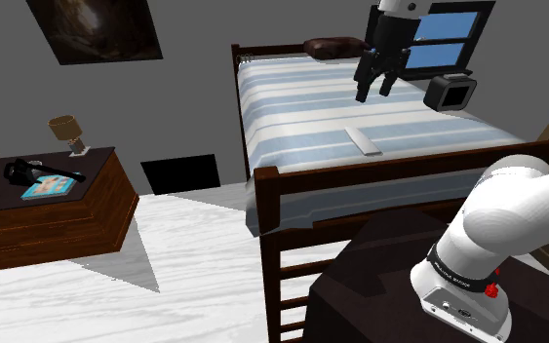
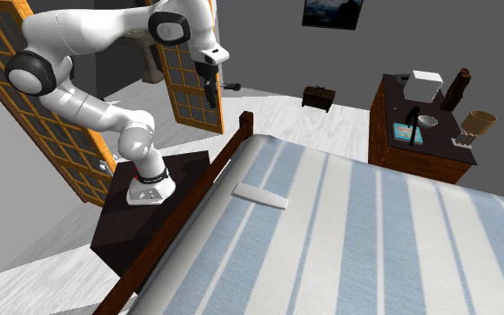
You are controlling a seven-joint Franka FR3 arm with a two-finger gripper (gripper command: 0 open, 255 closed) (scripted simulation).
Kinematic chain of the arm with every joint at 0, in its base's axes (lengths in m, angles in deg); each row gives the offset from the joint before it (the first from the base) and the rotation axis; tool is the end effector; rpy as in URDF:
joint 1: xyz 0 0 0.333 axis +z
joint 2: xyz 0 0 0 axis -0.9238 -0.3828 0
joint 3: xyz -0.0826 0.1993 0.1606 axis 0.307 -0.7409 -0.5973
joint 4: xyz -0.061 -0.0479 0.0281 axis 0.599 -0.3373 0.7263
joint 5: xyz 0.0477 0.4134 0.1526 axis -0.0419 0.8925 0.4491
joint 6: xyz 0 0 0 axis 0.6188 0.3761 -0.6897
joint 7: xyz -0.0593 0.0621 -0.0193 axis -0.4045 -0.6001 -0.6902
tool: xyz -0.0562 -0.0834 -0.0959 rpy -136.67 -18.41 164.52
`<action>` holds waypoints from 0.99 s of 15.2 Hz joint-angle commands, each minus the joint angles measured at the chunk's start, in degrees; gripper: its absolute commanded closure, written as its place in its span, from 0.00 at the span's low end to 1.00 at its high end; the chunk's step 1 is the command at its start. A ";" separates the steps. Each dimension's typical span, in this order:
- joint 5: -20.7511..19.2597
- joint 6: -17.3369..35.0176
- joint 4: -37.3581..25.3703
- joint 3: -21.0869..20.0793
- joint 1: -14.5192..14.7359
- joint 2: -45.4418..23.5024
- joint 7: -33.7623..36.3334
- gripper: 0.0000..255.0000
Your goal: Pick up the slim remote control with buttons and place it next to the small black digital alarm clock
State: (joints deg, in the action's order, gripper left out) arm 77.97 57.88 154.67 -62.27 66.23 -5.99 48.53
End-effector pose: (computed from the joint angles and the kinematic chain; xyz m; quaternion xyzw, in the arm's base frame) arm 0.3874 -0.0209 0.5429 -0.9960 0.0708 -0.0351 0.0424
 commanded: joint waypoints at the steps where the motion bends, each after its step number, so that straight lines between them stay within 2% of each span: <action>1: 0.00 0.00 0.00 0.00 0.00 0.00 0.00 0.00; 8: -2.99 10.14 2.74 3.60 -3.58 -8.60 -0.28 0.00; 15: -5.16 19.81 2.73 7.50 -6.81 -19.31 -0.38 0.00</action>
State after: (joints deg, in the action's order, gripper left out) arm 73.06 76.39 157.55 -55.25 59.86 -23.77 48.03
